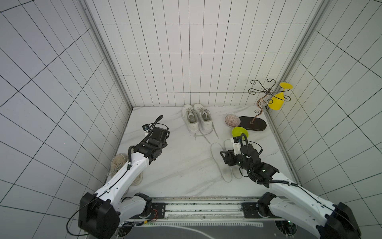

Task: Remove the insole from the shoe
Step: Move the shoe to the center of the board.

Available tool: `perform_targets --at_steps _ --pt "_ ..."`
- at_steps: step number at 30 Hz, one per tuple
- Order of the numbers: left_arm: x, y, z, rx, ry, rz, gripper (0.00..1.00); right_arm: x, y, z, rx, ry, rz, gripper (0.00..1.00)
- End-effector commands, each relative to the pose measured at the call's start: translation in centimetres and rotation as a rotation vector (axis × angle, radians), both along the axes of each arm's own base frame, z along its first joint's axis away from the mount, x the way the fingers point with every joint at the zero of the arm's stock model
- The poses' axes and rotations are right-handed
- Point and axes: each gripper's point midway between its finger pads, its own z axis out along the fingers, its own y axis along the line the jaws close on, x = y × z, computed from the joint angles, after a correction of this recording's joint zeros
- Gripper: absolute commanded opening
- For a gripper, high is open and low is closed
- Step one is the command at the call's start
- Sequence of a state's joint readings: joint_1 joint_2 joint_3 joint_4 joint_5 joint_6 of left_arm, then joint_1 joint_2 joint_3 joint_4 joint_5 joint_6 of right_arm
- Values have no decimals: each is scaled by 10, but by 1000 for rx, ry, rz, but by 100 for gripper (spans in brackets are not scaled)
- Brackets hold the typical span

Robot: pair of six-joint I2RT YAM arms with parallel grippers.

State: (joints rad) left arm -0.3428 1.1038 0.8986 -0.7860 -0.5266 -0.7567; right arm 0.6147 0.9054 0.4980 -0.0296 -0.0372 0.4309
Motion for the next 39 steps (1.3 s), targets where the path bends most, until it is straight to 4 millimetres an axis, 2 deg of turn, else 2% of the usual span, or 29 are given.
perform_targets --at_steps 1,4,7,12,15,20,22,23,25,30,36,39 --pt "-36 40 -7 40 35 177 75 -5 -1 -4 37 7 1 59" --pt "-52 67 -22 4 76 265 78 -10 -1 -11 36 36 10 60" --pt "-57 91 -38 -38 105 326 82 -17 0 -15 52 47 33 62" --pt "-47 109 -58 -108 162 348 83 -21 -2 -12 75 29 34 66" --pt "-46 110 -74 -142 212 345 82 -22 -4 -8 81 17 29 66" --pt "-38 98 -97 -200 259 290 80 -22 -6 -6 86 7 20 67" --pt "-37 94 -105 -217 303 269 74 -22 -6 -4 82 5 23 67" --pt "-36 91 -108 -230 306 254 70 -22 -5 -3 80 4 24 67" --pt "-32 82 -114 -275 304 218 55 -22 -6 -2 74 0 20 67" --pt "-24 64 -118 -339 264 157 26 -19 -8 -1 63 -5 11 67" --pt "-11 20 -116 -310 256 46 6 -18 -7 0 61 -1 8 66" --pt "-8 -9 -113 -316 244 9 0 -18 -9 -1 57 -2 1 66"
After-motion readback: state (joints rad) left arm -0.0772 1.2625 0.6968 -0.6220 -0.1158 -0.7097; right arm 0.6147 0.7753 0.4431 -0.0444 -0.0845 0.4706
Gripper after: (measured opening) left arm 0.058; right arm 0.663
